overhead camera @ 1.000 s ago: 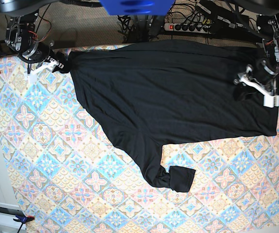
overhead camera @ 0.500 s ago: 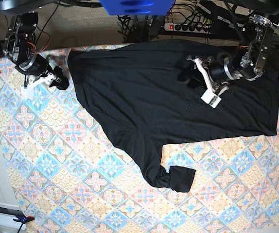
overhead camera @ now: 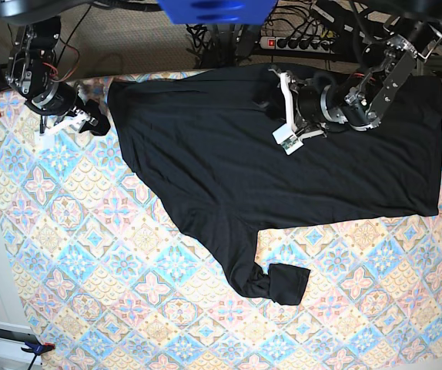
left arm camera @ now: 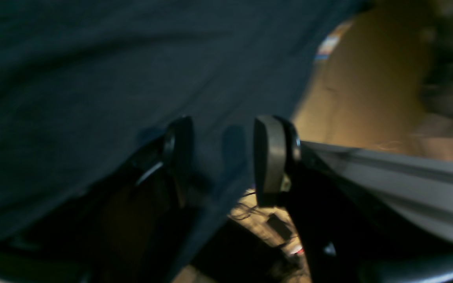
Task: Layout the t-shirt on the table in an organized manner, then fold the t-shirt properly
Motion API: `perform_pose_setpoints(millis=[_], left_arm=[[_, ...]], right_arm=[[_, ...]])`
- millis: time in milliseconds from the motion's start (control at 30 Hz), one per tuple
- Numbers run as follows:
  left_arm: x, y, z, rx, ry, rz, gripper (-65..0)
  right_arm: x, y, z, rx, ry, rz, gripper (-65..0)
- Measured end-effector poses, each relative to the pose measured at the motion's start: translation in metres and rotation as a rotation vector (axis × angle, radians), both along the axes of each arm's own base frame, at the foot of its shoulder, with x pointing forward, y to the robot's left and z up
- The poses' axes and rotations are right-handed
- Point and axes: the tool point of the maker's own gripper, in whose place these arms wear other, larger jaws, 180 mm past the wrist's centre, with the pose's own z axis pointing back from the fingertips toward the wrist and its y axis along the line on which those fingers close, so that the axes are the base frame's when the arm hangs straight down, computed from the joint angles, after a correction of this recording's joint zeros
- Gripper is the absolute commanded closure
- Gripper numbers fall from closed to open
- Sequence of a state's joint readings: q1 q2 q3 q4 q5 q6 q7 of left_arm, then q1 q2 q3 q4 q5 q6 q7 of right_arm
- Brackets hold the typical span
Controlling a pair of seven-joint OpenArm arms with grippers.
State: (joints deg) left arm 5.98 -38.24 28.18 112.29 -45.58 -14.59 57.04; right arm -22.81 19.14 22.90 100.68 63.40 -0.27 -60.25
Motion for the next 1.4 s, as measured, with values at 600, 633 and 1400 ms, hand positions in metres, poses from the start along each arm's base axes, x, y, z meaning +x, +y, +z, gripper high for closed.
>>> perform_pose_setpoints(millis=[600, 633, 1400], left_arm=[[-0.024, 0.001, -0.036, 0.137, 0.014, -0.119, -23.7], [-0.022, 0.002, -0.035, 0.137, 0.01, -0.118, -21.9], [0.051, 0.018, -0.006, 0.174, -0.244, 0.052, 0.0]], right_arm=[[-0.003, -0.008, -0.007, -0.08, 0.024, 0.014, -26.0], [-0.002, -0.008, -0.007, -0.08, 0.022, 0.014, -26.0], [-0.005, -0.007, -0.008, -0.078, 0.03, 0.017, -26.0]])
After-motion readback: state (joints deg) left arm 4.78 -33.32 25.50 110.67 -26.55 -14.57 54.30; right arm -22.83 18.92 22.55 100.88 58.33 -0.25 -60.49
